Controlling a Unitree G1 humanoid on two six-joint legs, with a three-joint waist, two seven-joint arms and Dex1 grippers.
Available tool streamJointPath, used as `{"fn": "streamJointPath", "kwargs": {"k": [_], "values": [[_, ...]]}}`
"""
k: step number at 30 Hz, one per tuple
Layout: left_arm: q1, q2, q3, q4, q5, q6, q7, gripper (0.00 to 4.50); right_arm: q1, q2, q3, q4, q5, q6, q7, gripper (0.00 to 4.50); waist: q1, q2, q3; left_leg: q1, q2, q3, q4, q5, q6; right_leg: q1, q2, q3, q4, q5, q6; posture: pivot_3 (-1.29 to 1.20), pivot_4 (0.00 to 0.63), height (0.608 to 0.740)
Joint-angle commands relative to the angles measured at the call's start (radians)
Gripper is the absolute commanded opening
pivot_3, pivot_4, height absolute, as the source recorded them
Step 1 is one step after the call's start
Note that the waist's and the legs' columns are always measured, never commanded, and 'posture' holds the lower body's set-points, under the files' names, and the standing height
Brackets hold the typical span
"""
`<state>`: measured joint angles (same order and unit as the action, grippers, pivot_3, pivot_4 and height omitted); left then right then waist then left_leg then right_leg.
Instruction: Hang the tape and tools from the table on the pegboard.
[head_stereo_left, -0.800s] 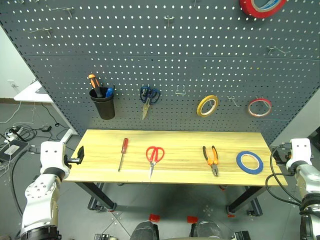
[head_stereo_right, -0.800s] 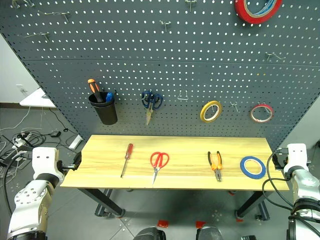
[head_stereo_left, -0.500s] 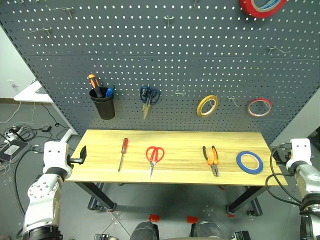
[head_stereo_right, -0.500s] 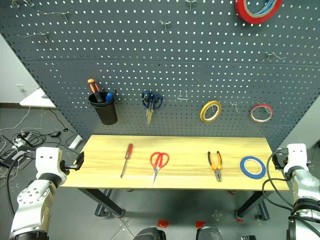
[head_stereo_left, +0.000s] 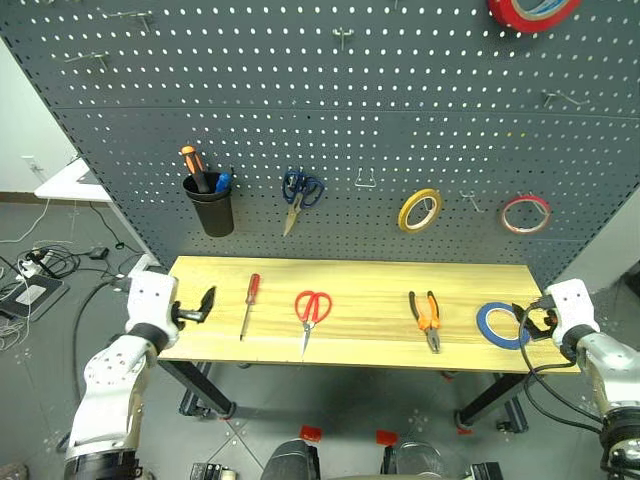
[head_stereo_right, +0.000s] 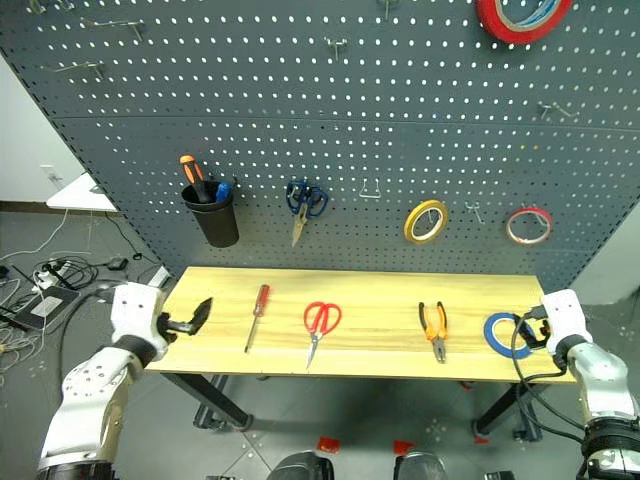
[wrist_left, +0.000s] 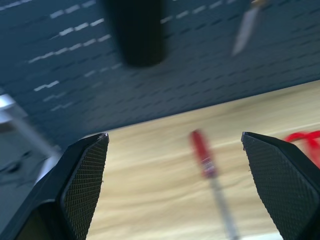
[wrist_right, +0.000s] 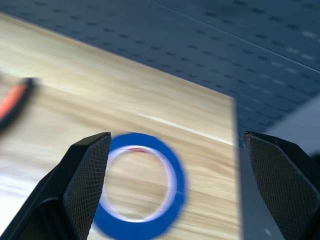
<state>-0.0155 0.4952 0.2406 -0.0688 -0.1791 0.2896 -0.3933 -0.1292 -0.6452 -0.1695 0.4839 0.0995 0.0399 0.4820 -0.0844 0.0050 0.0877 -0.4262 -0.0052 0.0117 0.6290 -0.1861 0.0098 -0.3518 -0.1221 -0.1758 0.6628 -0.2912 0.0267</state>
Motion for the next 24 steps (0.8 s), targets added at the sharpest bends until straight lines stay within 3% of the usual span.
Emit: {"fn": "streamJointPath", "kwargs": {"k": [1, 6, 11, 18, 24], "values": [[-0.065, -0.002, -0.073, -0.07, 0.014, 0.053, -0.013, 4.49, 0.02, -0.007, 0.016, -0.184, -0.001, 0.125, 0.008, 4.5, 0.0, 0.001, 0.019, -0.001, 0.0, 0.0, 0.0, 0.0, 0.0, 0.0, 0.0, 0.0, 0.0, 0.0, 0.0, -0.25, 0.12, 0.74], [-0.183, -0.017, -0.227, -0.068, 0.011, 0.077, -0.115, 4.49, 0.013, -0.019, 0.062, -0.343, 0.006, 0.371, 0.039, 4.5, 0.0, 0.0, 0.064, -0.004, 0.0, 0.003, 0.0, 0.004, 0.006, 0.0, 0.001, 0.002, 0.0, 0.0, 0.0, -0.28, 0.182, 0.74], [-0.287, -0.036, -0.335, -0.046, -0.036, 0.094, -0.265, 4.49, -0.066, -0.039, 0.114, -0.319, -0.021, 0.522, 0.065, 4.5, -0.003, -0.004, 0.114, -0.006, 0.001, 0.007, 0.0, 0.003, 0.009, -0.003, 0.001, 0.003, 0.001, 0.0, 0.0, -0.31, 0.239, 0.74], [-0.356, -0.031, -0.444, -0.047, -0.069, 0.051, -0.475, 4.49, -0.27, -0.05, 0.19, -0.068, -0.062, 0.571, 0.13, 4.5, -0.005, -0.009, 0.174, -0.007, 0.003, 0.015, -0.002, 0.002, 0.01, -0.007, 0.001, 0.008, 0.001, 0.0, 0.001, -0.32, 0.306, 0.74], [-0.416, -0.056, -0.498, -0.022, -0.038, 0.001, -0.53, 4.49, -0.448, -0.039, 0.256, 0.211, -0.122, 0.507, 0.162, 4.5, -0.004, -0.014, 0.218, -0.007, 0.003, 0.021, -0.001, 0.002, 0.011, -0.01, 0.001, 0.014, 0.002, 0.002, -0.002, -0.3, 0.339, 0.74]]}}
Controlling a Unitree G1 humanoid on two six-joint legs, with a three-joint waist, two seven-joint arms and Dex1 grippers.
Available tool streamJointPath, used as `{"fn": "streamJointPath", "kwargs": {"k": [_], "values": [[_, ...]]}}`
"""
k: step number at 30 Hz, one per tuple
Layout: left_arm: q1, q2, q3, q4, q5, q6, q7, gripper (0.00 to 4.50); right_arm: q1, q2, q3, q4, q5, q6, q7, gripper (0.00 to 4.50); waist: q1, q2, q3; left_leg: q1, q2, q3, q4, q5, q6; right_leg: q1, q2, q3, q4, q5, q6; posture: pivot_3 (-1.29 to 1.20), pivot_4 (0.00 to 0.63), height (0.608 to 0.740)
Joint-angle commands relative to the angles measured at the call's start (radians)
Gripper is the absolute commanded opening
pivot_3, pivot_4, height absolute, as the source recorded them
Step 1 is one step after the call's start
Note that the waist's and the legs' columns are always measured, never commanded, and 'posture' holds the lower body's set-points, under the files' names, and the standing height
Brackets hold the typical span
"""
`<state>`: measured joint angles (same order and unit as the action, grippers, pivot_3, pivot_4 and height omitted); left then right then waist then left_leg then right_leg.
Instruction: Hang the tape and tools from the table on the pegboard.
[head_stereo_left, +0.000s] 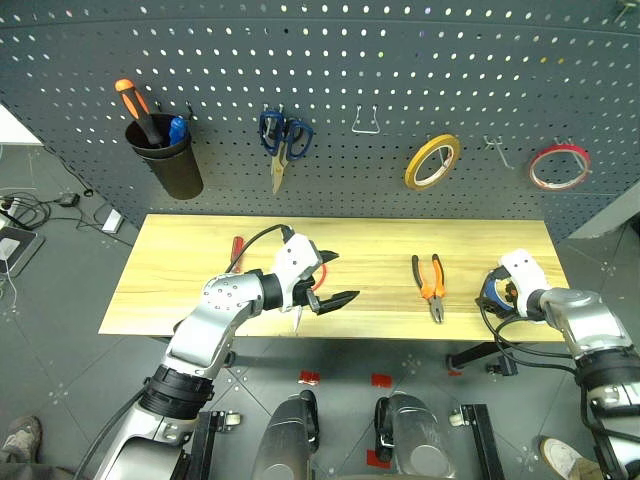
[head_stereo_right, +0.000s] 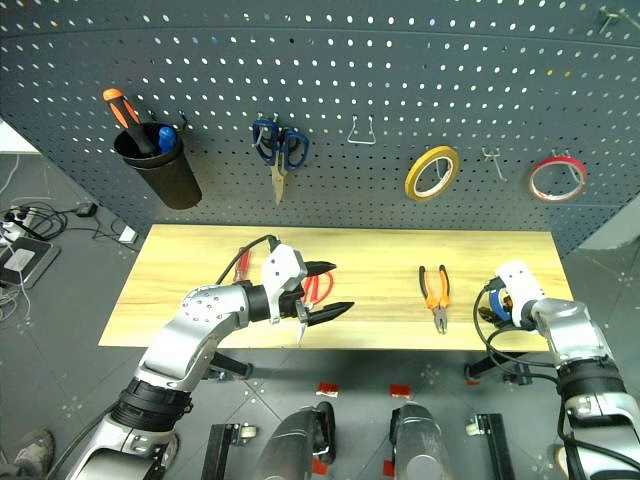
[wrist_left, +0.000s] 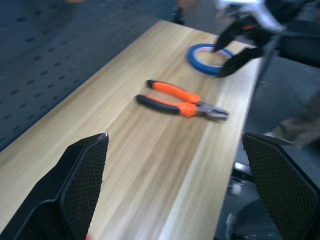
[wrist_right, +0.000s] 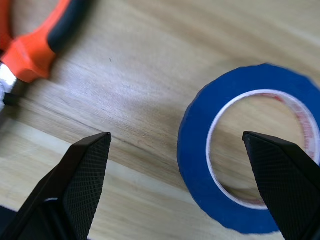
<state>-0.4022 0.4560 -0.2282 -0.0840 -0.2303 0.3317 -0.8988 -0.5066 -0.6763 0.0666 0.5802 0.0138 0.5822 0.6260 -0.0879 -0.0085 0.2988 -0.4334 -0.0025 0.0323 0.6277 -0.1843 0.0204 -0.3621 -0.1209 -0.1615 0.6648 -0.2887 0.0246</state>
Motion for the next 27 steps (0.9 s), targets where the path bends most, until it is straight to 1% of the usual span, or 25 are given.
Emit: {"fn": "streamJointPath", "kwargs": {"k": [1, 4, 7, 10, 11, 14, 15, 16, 17, 19, 22, 25, 27], "values": [[-0.036, -0.022, -0.035, -0.006, 0.013, -0.042, -0.03, 4.49, -0.103, -0.004, 0.028, 0.168, -0.044, -0.041, 0.024, 4.5, 0.0, -0.002, 0.013, 0.0, 0.0, 0.001, 0.0, 0.0, 0.0, -0.001, 0.0, 0.001, 0.0, 0.001, 0.0, -0.3, 0.342, 0.74], [-0.051, -0.03, -0.057, 0.0, 0.026, -0.06, -0.043, 4.49, -0.193, 0.007, 0.044, 0.315, -0.066, -0.051, 0.044, 4.5, -0.001, -0.007, 0.022, 0.0, 0.0, 0.005, 0.0, 0.001, -0.001, -0.003, 0.0, 0.004, 0.0, 0.001, 0.001, -0.29, 0.341, 0.74], [-0.06, -0.037, -0.065, 0.005, 0.033, -0.074, -0.046, 4.5, -0.25, 0.02, 0.06, 0.415, -0.08, -0.047, 0.088, 3.95, 0.0, -0.008, 0.023, -0.001, 0.0, 0.007, -0.001, 0.001, -0.001, -0.005, 0.0, 0.007, -0.001, 0.001, 0.001, -0.28, 0.339, 0.74], [-0.058, -0.042, -0.068, -0.009, 0.017, -0.061, -0.063, 4.5, -0.276, 0.037, 0.083, 0.482, -0.111, -0.078, 0.097, 2.94, 0.002, -0.008, 0.023, -0.001, 0.0, 0.008, -0.001, 0.001, -0.001, -0.005, -0.001, 0.007, -0.001, 0.0, 0.002, -0.26, 0.321, 0.74], [-0.057, -0.041, -0.069, -0.014, 0.015, -0.06, -0.068, 4.5, -0.278, 0.042, 0.092, 0.497, -0.123, -0.099, 0.083, 2.59, 0.002, -0.008, 0.023, -0.001, 0.0, 0.008, -0.001, 0.001, -0.001, -0.005, -0.001, 0.007, -0.001, 0.0, 0.002, -0.26, 0.321, 0.74], [-0.051, -0.041, -0.074, -0.027, 0.023, -0.074, -0.077, 4.5, -0.273, 0.065, 0.107, 0.525, -0.156, -0.172, 0.023, 1.54, 0.002, -0.009, 0.022, -0.001, 0.0, 0.008, 0.0, 0.001, -0.001, -0.005, -0.001, 0.007, -0.001, 0.002, 0.004, -0.25, 0.291, 0.74], [-0.048, -0.041, -0.073, -0.035, 0.018, -0.072, -0.08, 4.5, -0.27, 0.071, 0.106, 0.527, -0.161, -0.184, 0.01, 1.33, 0.002, -0.01, 0.021, -0.001, 0.001, 0.008, 0.001, 0.001, -0.001, -0.004, -0.001, 0.007, -0.001, 0.003, 0.005, -0.25, 0.287, 0.74], [-0.044, -0.039, -0.071, -0.046, 0.013, -0.067, -0.084, 4.5, -0.265, 0.074, 0.105, 0.524, -0.165, -0.198, -0.003, 0.93, 0.002, -0.011, 0.021, -0.001, 0.001, 0.008, 0.001, 0.001, -0.001, -0.004, -0.001, 0.007, -0.001, 0.003, 0.006, -0.25, 0.283, 0.74], [-0.039, -0.037, -0.071, -0.053, 0.01, -0.065, -0.089, 4.5, -0.261, 0.076, 0.101, 0.52, -0.166, -0.208, -0.015, 0.73, 0.002, -0.012, 0.02, 0.0, 0.001, 0.008, 0.002, 0.001, -0.001, -0.004, -0.001, 0.008, -0.001, 0.004, 0.007, -0.25, 0.274, 0.74], [-0.03, -0.03, -0.072, -0.064, 0.009, -0.066, -0.099, 4.5, -0.254, 0.073, 0.086, 0.492, -0.16, -0.216, -0.023, 0.71, 0.003, -0.012, 0.02, 0.0, 0.001, 0.008, 0.002, 0.001, -0.001, -0.004, -0.001, 0.009, -0.002, 0.006, 0.008, -0.25, 0.259, 0.74], [-0.012, -0.011, -0.069, -0.089, 0.005, -0.06, -0.115, 4.5, -0.214, 0.042, 0.059, 0.366, -0.144, -0.209, -0.019, 0.71, 0.004, -0.011, 0.019, -0.001, 0.001, 0.009, 0.002, 0.001, -0.001, -0.004, -0.001, 0.01, -0.001, 0.007, 0.01, -0.26, 0.25, 0.74], [-0.006, -0.013, -0.057, -0.096, 0.01, -0.069, -0.101, 4.5, -0.116, 0.003, 0.015, 0.133, -0.123, -0.166, -0.018, 0.71, 0.005, -0.009, 0.018, -0.001, 0.001, 0.012, 0.001, 0.002, 0.0, -0.007, -0.001, 0.013, 0.0, 0.008, 0.008, -0.27, 0.238, 0.74], [-0.012, -0.025, -0.04, -0.095, 0.011, -0.064, -0.073, 4.5, -0.023, -0.011, -0.04, -0.079, -0.102, -0.104, -0.043, 0.71, 0.006, -0.009, 0.018, -0.001, 0.001, 0.013, 0.001, 0.002, 0.0, -0.008, -0.001, 0.013, 0.0, 0.008, 0.008, -0.28, 0.232, 0.74]]}}
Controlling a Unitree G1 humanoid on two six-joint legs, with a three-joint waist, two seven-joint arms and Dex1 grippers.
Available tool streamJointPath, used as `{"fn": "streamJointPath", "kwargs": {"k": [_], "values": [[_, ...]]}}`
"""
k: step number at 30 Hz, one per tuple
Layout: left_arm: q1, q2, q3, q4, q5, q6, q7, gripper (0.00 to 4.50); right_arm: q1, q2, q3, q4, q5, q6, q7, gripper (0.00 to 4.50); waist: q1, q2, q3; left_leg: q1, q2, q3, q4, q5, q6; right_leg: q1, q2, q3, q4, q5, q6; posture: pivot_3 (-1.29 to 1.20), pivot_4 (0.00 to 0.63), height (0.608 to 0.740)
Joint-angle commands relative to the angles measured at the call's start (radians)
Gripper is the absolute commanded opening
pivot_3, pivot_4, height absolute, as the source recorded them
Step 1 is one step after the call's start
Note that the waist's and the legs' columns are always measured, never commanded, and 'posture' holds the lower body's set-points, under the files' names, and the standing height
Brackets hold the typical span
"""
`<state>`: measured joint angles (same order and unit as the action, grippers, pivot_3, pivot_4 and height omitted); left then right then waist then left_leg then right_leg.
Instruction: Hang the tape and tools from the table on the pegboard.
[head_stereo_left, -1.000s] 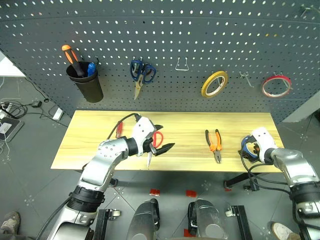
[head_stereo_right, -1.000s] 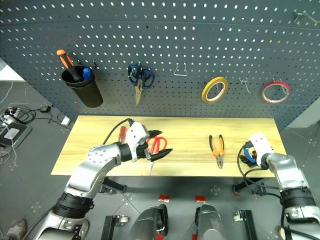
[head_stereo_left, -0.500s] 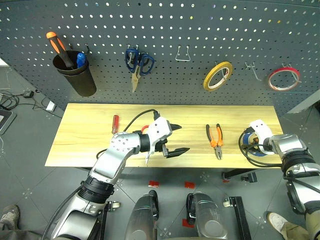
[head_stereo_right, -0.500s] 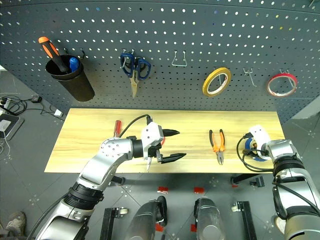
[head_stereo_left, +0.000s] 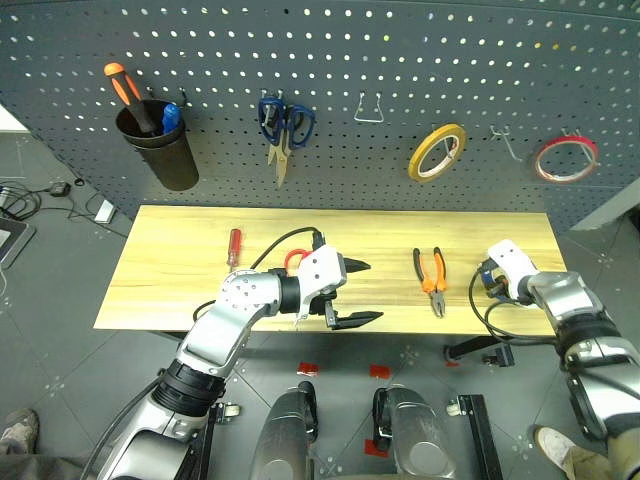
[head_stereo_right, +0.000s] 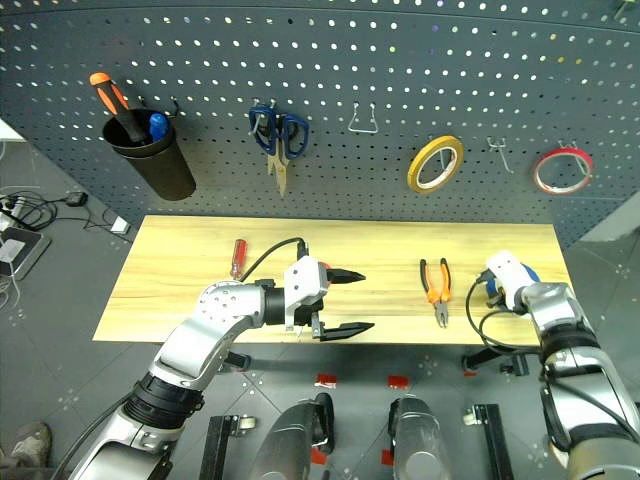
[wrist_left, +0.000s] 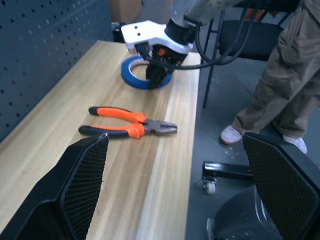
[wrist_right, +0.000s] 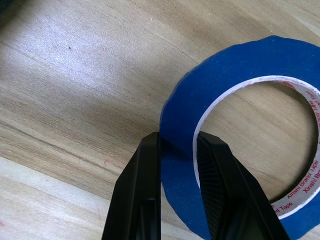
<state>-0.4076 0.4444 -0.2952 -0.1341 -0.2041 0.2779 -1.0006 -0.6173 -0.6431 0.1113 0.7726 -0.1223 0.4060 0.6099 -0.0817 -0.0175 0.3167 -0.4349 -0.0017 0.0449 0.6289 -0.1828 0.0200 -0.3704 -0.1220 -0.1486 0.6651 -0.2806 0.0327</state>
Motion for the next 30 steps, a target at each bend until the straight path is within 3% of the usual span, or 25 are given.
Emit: {"fn": "streamJointPath", "kwargs": {"k": [1, 6, 11, 15, 23, 30], "values": [[-0.012, -0.02, 0.038, -0.045, -0.017, -0.009, 0.045, 4.5, 0.16, -0.048, -0.116, -0.434, 0.031, 0.102, -0.05, 0.71, 0.002, 0.001, -0.001, 0.0, 0.0, 0.001, 0.0, 0.0, 0.0, -0.001, 0.0, 0.0, 0.0, 0.0, 0.0, -0.29, 0.231, 0.74], [-0.034, -0.053, 0.083, -0.048, -0.017, -0.019, 0.119, 4.5, 0.475, -0.014, -0.113, -1.076, -0.102, 0.135, -0.186, 0.71, 0.005, 0.002, -0.002, -0.002, 0.0, 0.003, -0.001, 0.0, 0.0, -0.003, 0.0, 0.001, -0.001, -0.001, 0.002, -0.32, 0.234, 0.74], [-0.072, -0.095, 0.095, -0.042, -0.031, -0.012, 0.149, 4.5, 0.527, 0.058, -0.074, -1.292, -0.239, 0.038, -0.333, 0.71, -0.003, 0.002, -0.002, -0.002, 0.001, 0.003, -0.001, 0.0, 0.0, -0.004, 0.0, 0.003, 0.0, -0.004, 0.007, -0.32, 0.233, 0.74], [-0.109, -0.118, 0.096, -0.033, -0.041, -0.005, 0.157, 4.5, 0.394, 0.089, -0.105, -1.235, -0.218, -0.018, -0.367, 0.71, -0.008, 0.002, -0.002, -0.002, 0.001, 0.004, 0.001, 0.0, 0.001, -0.005, 0.0, 0.004, -0.001, -0.002, 0.008, -0.32, 0.231, 0.74], [-0.155, -0.147, 0.085, 0.015, -0.024, -0.027, 0.177, 4.5, 0.119, 0.092, -0.145, -0.817, -0.117, -0.174, -0.345, 0.71, -0.008, 0.001, -0.003, -0.002, 0.0, 0.006, 0.001, 0.002, 0.003, -0.004, 0.0, 0.003, 0.0, 0.003, 0.001, -0.31, 0.21, 0.74], [-0.146, -0.142, 0.081, 0.02, -0.018, -0.037, 0.181, 4.5, 0.037, 0.101, -0.156, -0.653, -0.067, -0.236, -0.353, 0.71, -0.007, 0.001, -0.003, -0.002, 0.0, 0.009, 0.0, 0.002, 0.003, -0.004, 0.0, 0.002, -0.001, 0.003, 0.002, -0.3, 0.213, 0.74]]}}
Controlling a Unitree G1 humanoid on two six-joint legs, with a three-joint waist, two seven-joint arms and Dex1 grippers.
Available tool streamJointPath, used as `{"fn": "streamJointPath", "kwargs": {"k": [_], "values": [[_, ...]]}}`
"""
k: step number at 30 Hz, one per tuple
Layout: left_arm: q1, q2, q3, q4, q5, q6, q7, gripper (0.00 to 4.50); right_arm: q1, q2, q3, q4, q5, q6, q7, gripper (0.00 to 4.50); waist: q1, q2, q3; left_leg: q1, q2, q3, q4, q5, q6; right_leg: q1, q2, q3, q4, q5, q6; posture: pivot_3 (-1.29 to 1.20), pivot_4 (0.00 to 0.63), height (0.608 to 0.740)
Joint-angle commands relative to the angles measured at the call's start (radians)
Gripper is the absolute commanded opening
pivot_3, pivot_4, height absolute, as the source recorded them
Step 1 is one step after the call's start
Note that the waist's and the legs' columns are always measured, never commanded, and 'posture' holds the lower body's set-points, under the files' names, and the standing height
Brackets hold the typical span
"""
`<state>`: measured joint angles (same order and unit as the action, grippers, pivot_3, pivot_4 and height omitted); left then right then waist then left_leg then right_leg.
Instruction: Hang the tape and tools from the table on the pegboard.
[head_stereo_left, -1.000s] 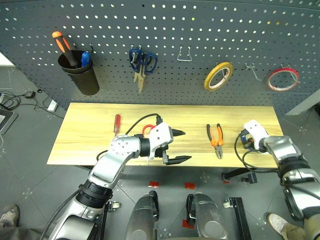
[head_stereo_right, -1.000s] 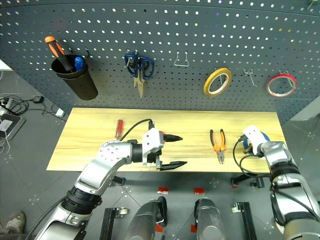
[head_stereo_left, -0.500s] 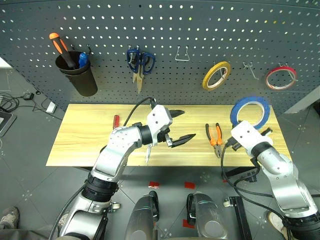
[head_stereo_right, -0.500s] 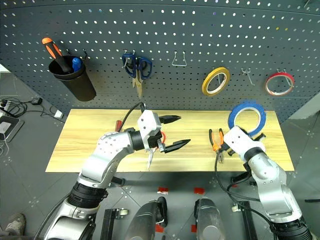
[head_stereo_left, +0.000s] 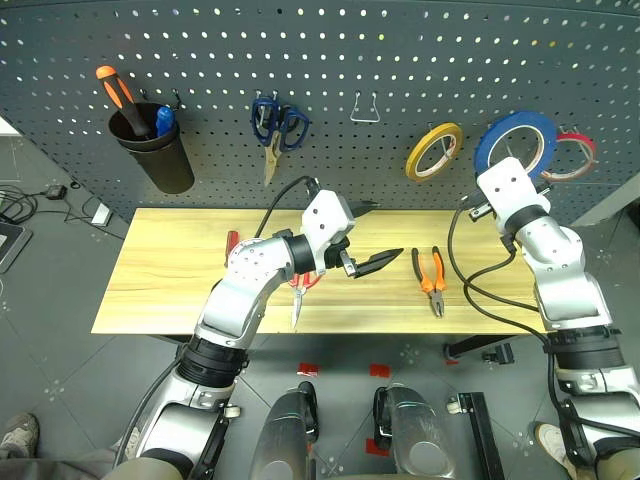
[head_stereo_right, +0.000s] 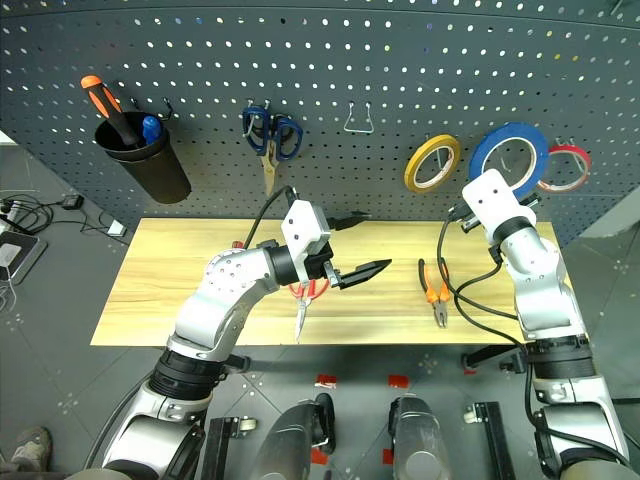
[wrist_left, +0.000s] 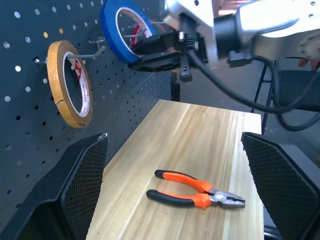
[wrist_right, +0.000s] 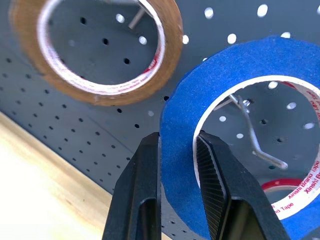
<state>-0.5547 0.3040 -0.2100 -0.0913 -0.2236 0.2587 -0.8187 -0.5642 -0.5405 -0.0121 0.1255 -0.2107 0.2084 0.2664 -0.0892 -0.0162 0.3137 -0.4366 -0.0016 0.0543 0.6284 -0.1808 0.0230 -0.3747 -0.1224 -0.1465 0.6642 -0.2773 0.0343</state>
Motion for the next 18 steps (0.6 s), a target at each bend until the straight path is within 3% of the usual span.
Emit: {"fn": "streamJointPath", "kwargs": {"k": [1, 8, 11, 15, 18], "values": [[0.01, 0.009, -0.002, -0.029, -0.001, -0.012, -0.006, 4.5, 0.003, 0.005, -0.039, -0.023, 0.031, -0.023, -0.008, 1.06, 0.0, 0.0, 0.0, 0.0, 0.0, 0.0, 0.0, 0.0, 0.0, 0.0, 0.0, 0.0, 0.0, 0.0, 0.0, -0.29, 0.216, 0.74], [0.108, 0.14, -0.005, -0.057, 0.026, -0.032, -0.075, 4.5, 0.21, 0.06, -0.051, -0.254, 0.076, 0.186, 0.018, 3.26, 0.001, 0.001, -0.001, 0.001, 0.002, 0.0, 0.0, 0.0, 0.0, 0.0, 0.0, 0.001, 0.001, 0.0, 0.0, -0.29, 0.228, 0.74], [0.171, 0.232, -0.013, -0.057, 0.074, -0.079, -0.114, 4.5, 0.288, 0.119, -0.039, -0.385, 0.117, 0.364, 0.029, 4.32, -0.002, 0.001, -0.001, 0.001, 0.002, 0.001, 0.001, 0.0, 0.0, 0.0, 0.0, 0.002, 0.002, 0.0, 0.0, -0.28, 0.251, 0.74], [0.246, 0.328, -0.022, -0.055, 0.121, -0.146, -0.153, 4.5, 0.298, 0.198, 0.004, -0.45, 0.16, 0.624, 0.039, 4.48, -0.004, 0.002, -0.001, 0.003, 0.006, 0.002, 0.001, -0.001, 0.0, -0.001, 0.002, 0.005, 0.002, 0.001, -0.002, -0.27, 0.27, 0.74], [0.311, 0.392, -0.045, -0.072, 0.169, -0.201, -0.186, 4.5, 0.211, 0.304, -0.036, -0.37, 0.187, 0.809, -0.03, 4.48, -0.002, 0.002, -0.001, 0.002, 0.01, 0.003, 0.001, -0.003, 0.004, -0.004, 0.006, 0.007, 0.001, 0.002, -0.004, -0.25, 0.293, 0.74]]}}
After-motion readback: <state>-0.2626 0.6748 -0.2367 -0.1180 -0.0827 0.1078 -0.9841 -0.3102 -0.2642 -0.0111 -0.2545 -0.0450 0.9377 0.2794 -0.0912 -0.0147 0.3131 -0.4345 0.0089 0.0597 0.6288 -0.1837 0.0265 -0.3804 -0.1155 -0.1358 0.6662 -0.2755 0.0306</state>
